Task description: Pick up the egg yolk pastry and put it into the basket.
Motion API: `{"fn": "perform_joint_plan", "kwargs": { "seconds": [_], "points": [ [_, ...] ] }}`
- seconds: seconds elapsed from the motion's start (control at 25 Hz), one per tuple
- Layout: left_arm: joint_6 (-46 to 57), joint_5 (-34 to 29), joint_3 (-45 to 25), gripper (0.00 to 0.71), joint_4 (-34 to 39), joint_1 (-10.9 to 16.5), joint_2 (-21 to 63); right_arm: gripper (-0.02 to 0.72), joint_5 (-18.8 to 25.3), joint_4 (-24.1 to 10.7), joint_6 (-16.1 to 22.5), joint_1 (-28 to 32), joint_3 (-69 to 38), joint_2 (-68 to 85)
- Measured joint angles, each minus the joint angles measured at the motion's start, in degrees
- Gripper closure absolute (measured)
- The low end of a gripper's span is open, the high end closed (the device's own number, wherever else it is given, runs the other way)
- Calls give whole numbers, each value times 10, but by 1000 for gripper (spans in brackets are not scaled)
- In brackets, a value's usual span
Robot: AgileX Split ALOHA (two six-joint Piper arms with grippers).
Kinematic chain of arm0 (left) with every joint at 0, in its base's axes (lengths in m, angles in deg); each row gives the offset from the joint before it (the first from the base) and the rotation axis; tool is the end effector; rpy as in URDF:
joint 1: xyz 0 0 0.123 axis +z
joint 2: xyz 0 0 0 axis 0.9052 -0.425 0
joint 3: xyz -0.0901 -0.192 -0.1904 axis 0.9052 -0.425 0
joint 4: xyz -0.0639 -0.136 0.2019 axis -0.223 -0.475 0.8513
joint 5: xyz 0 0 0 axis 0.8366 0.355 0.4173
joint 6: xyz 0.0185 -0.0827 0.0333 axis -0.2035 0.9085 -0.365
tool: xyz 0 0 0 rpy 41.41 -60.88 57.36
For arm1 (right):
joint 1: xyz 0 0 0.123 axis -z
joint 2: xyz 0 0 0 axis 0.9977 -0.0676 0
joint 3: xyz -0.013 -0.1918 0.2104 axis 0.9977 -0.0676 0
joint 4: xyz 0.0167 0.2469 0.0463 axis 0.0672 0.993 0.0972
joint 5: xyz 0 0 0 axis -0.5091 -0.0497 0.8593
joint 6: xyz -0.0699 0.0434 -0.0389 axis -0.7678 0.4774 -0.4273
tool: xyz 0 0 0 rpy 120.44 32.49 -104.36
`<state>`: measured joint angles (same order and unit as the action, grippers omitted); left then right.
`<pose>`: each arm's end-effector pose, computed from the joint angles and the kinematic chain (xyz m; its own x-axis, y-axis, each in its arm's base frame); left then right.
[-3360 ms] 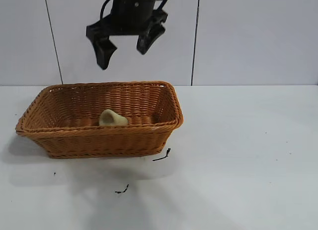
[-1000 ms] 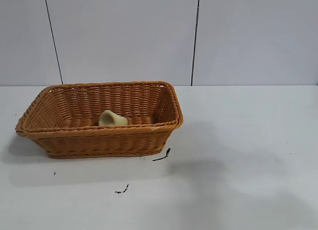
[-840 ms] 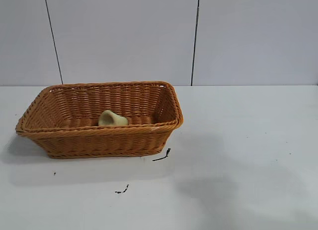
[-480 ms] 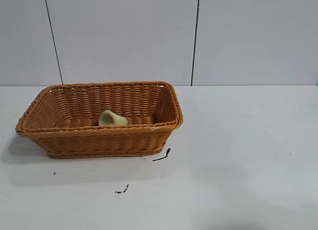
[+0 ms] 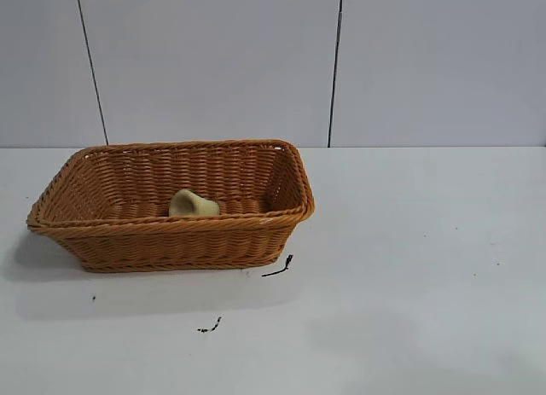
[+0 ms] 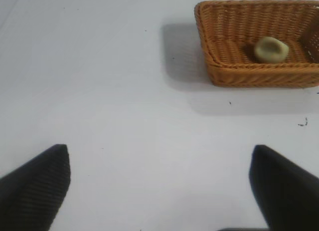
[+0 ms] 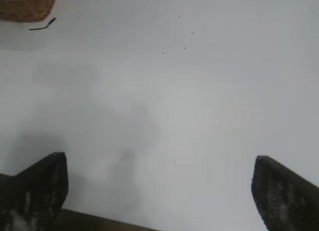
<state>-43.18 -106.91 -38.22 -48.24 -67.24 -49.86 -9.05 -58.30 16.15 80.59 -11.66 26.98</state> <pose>-0.0047 0.0063 0.2774 -0.4598 -0.0074 -0.8880 -0.0305 0.9995 0.0074 0.0313 0.0050 0.2777 -0.6049 -0.0841 -0.7918 -0.1282 0.9917 -0.0074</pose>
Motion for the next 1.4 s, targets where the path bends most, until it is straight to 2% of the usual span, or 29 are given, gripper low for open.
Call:
{"fn": "perform_joint_plan", "kwargs": {
  "seconds": [0.36, 1.4],
  "points": [
    [0, 0, 0, 14, 0, 0, 0, 10, 1, -3, 1, -4, 0, 129],
    [0, 0, 0, 14, 0, 0, 0, 10, 1, -5, 4, -4, -2, 131]
  ]
}}
